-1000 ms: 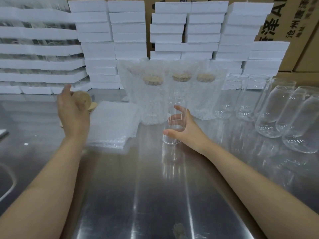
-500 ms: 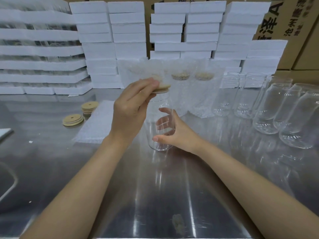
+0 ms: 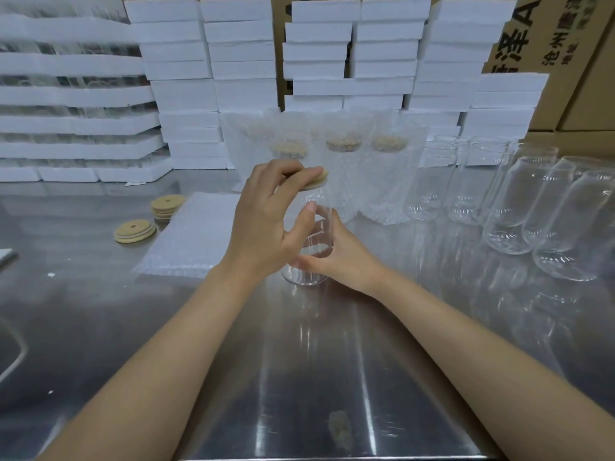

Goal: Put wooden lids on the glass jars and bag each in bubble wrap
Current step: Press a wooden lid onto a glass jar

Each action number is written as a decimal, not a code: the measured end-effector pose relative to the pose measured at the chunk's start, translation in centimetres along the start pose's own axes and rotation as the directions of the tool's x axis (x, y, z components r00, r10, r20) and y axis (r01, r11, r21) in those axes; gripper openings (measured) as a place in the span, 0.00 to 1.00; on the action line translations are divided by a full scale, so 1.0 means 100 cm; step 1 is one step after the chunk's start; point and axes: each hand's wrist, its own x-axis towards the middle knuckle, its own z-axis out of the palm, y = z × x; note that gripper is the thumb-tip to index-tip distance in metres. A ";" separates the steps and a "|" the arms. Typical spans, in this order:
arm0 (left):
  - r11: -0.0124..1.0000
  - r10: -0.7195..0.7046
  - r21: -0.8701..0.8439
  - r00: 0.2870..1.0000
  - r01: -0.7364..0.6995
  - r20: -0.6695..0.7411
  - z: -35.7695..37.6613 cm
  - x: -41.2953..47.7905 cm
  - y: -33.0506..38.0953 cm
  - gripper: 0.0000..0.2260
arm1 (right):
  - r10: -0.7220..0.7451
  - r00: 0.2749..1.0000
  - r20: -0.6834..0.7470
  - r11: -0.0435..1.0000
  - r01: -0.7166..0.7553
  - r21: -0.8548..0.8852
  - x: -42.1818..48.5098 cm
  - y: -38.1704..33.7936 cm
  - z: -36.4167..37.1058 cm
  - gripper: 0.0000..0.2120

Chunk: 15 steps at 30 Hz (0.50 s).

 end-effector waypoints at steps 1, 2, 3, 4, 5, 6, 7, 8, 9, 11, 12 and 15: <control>1.000 -0.014 0.006 1.000 0.014 -0.009 0.004 0.000 0.002 0.16 | 0.000 1.000 0.000 1.000 0.000 0.005 0.000 0.000 0.000 0.44; 1.000 -0.027 0.007 0.999 0.027 -0.019 0.008 0.001 0.005 0.16 | 0.002 1.000 0.000 1.000 -0.002 0.008 0.000 0.000 0.000 0.43; 0.999 -0.039 0.005 0.999 0.039 -0.033 0.013 0.002 0.006 0.16 | 0.004 1.000 0.000 1.000 -0.004 0.012 0.000 0.001 0.000 0.42; 0.999 -0.048 0.002 0.998 0.048 -0.050 0.017 0.002 0.007 0.16 | 0.007 1.000 -0.002 1.000 -0.007 0.014 0.001 0.002 -0.001 0.41; 0.999 -0.051 0.002 0.996 0.051 -0.068 0.020 0.002 0.007 0.16 | 0.011 1.000 -0.007 1.000 -0.011 0.017 0.001 0.002 -0.001 0.41; 0.999 -0.047 0.008 0.995 0.048 -0.087 0.023 0.001 0.006 0.16 | 0.015 1.000 -0.011 1.000 -0.015 0.019 0.001 0.002 -0.001 0.41; 0.999 -0.039 0.021 0.994 0.041 -0.104 0.026 0.000 0.005 0.15 | 0.019 1.000 -0.014 1.000 -0.019 0.022 0.001 0.002 -0.001 0.41; 0.999 -0.031 0.035 0.992 0.036 -0.121 0.029 -0.001 0.003 0.15 | 0.022 1.000 -0.016 0.999 -0.022 0.023 0.001 0.002 -0.001 0.41; 0.999 -0.027 0.041 0.990 0.033 -0.136 0.031 -0.001 0.002 0.15 | 0.025 1.000 -0.018 0.999 -0.025 0.023 0.001 0.002 0.000 0.41; 0.999 -0.033 0.005 0.988 0.034 -0.151 0.034 -0.001 0.000 0.15 | 0.033 0.999 -0.029 0.999 -0.033 0.022 0.002 0.004 0.000 0.41; 0.999 -0.034 -0.033 0.989 0.029 -0.143 0.034 -0.001 -0.001 0.15 | 0.036 0.999 -0.037 0.999 -0.036 0.017 0.003 0.004 -0.001 0.42; 0.994 -0.037 -0.110 0.997 0.030 -0.065 0.029 -0.006 -0.008 0.16 | 0.051 0.997 -0.050 0.998 -0.052 -0.025 0.007 0.006 -0.006 0.46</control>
